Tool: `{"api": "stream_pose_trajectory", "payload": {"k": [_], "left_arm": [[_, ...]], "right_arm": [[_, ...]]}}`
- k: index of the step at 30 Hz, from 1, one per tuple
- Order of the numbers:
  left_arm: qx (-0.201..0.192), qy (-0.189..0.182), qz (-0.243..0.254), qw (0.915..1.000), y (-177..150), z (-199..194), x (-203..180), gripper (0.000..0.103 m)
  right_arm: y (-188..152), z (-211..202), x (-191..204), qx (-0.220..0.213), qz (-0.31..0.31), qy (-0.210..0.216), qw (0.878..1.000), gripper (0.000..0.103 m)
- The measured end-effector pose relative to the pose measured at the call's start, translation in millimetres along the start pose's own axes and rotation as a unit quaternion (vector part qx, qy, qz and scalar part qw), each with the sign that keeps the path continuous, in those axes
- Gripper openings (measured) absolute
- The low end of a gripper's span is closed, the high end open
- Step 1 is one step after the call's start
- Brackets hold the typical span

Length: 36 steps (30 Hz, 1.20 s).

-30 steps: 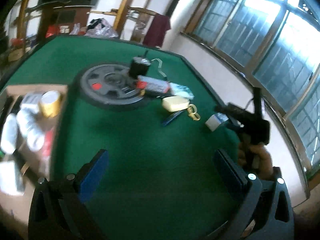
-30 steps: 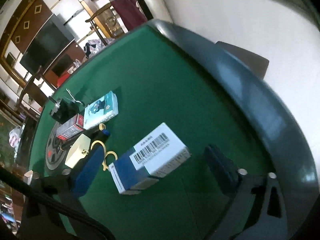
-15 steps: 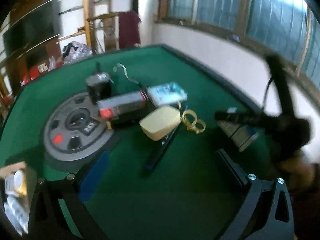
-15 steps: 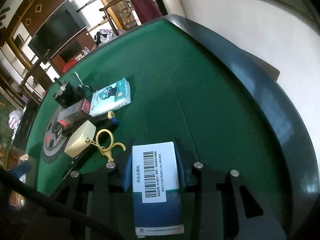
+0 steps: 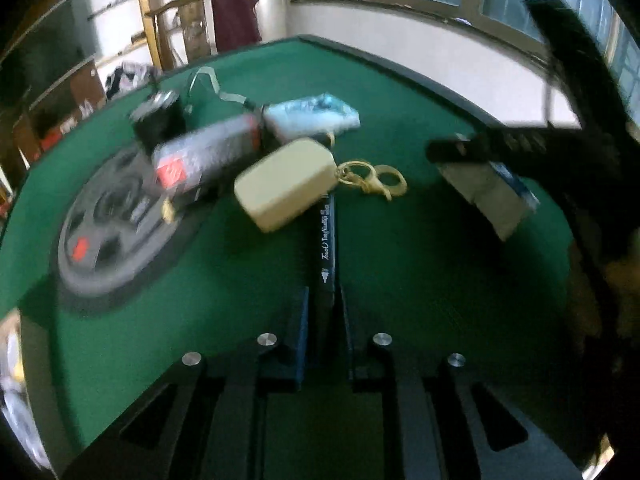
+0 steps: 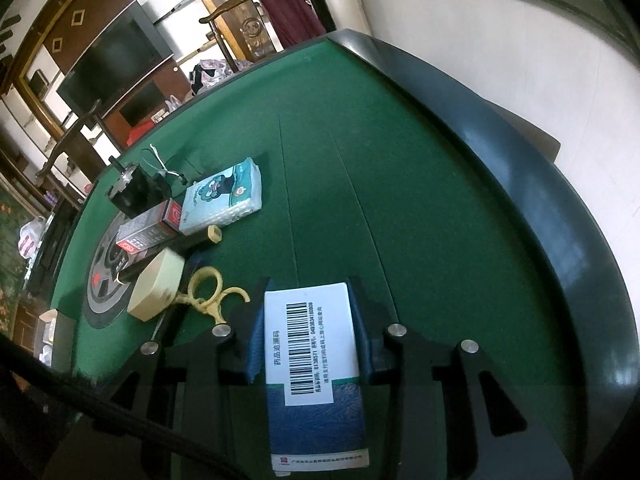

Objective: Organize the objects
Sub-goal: 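Grasp a black marker with the left tool while the right tool holds the box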

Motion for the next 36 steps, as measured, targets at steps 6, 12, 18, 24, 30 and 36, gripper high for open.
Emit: {"api": "stream_pose_trajectory", "payload": {"k": [6,12,18,24,30,36], "left_arm": [[0.007,-0.042,-0.029,0.9987,-44,-26,6,0.02],[-0.011,0.008,-0.019,0.9997,-18,-14,-5,0.067],[-0.023,0.022,-0.018,0.9993,-5,1,-13,0.032],[-0.018,-0.004,-0.05,0.9986,-32,-15,-3,0.011],[-0.053,-0.033,-0.087,0.9942,-76,-51,6,0.012],[-0.094,-0.035,-0.112,0.9886,-106,-88,28,0.012]], "right_arm": [[0,1,1,0.0,0.004,-0.001,1.0,0.034],[0,0,-1,-0.002,0.01,0.009,1.0,0.034],[1,0,-4,-0.004,0.017,0.022,1.0,0.034],[2,2,4,-0.005,-0.003,0.03,1.0,0.054],[-4,8,26,-0.008,-0.069,-0.054,0.996,0.055],[-22,2,29,0.003,-0.08,-0.094,0.992,0.051]]}}
Point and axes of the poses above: each gripper's, at about its wrist camera, not at the fingertips, and z roughly the way its jaws point, x to its left, y to its top, the point moved 4 cm from there along z, roughly the way its jaws point, and after that the axes turned 14 degrees about x, right-handed, at the moved point
